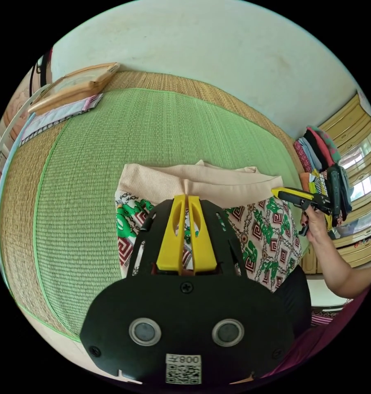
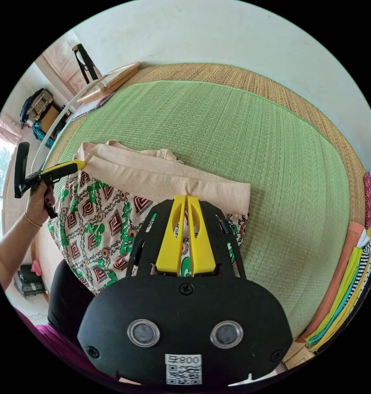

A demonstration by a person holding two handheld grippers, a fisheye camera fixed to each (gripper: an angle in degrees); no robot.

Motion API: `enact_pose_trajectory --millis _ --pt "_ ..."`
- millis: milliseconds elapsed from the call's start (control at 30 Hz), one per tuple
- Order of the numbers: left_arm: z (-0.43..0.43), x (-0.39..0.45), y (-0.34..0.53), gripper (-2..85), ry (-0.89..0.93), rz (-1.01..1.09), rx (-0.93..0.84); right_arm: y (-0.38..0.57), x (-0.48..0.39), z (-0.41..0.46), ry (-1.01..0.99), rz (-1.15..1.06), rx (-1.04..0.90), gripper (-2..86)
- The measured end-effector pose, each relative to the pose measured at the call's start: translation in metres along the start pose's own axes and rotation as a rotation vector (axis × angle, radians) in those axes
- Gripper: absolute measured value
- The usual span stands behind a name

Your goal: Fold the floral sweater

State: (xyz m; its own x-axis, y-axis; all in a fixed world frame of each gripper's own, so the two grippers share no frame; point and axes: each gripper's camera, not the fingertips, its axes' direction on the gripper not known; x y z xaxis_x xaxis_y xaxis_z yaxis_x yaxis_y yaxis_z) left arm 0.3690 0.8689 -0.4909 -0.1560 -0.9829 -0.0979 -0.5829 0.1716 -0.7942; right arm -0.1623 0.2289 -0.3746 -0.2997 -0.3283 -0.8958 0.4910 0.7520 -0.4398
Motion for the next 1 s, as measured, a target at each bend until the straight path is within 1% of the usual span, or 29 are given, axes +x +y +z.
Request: enact_pose_trajectory --millis 167,367,567,700,833,900,1000 --pt "-0.014 0.007 0.000 0.6 0.022 -0.007 0.054 0.008 -0.002 -0.030 -0.024 0.027 0.063 -0.1" --pt "-0.016 0.004 -0.010 0.6 0.039 -0.041 0.074 0.008 0.003 -0.051 -0.071 0.064 0.100 -0.2" --pt "-0.002 -0.003 -0.025 0.7 -0.006 -0.050 0.039 -0.003 0.007 -0.050 -0.050 0.086 0.089 -0.2" --pt "0.013 -0.011 -0.029 1.3 -0.016 -0.064 -0.014 -0.010 0.011 -0.026 -0.047 0.100 0.018 -0.2" --pt "0.008 -0.021 -0.026 2.7 0.031 -0.080 -0.005 -0.005 0.015 -0.032 -0.069 0.113 0.043 -0.3" --pt "-0.001 -0.025 -0.023 3.6 0.054 -0.088 0.015 0.003 0.020 -0.044 -0.100 0.126 0.074 -0.3" --pt "-0.019 -0.032 -0.016 4.5 0.087 -0.106 0.067 0.017 0.032 -0.059 -0.095 0.158 0.118 -0.4"
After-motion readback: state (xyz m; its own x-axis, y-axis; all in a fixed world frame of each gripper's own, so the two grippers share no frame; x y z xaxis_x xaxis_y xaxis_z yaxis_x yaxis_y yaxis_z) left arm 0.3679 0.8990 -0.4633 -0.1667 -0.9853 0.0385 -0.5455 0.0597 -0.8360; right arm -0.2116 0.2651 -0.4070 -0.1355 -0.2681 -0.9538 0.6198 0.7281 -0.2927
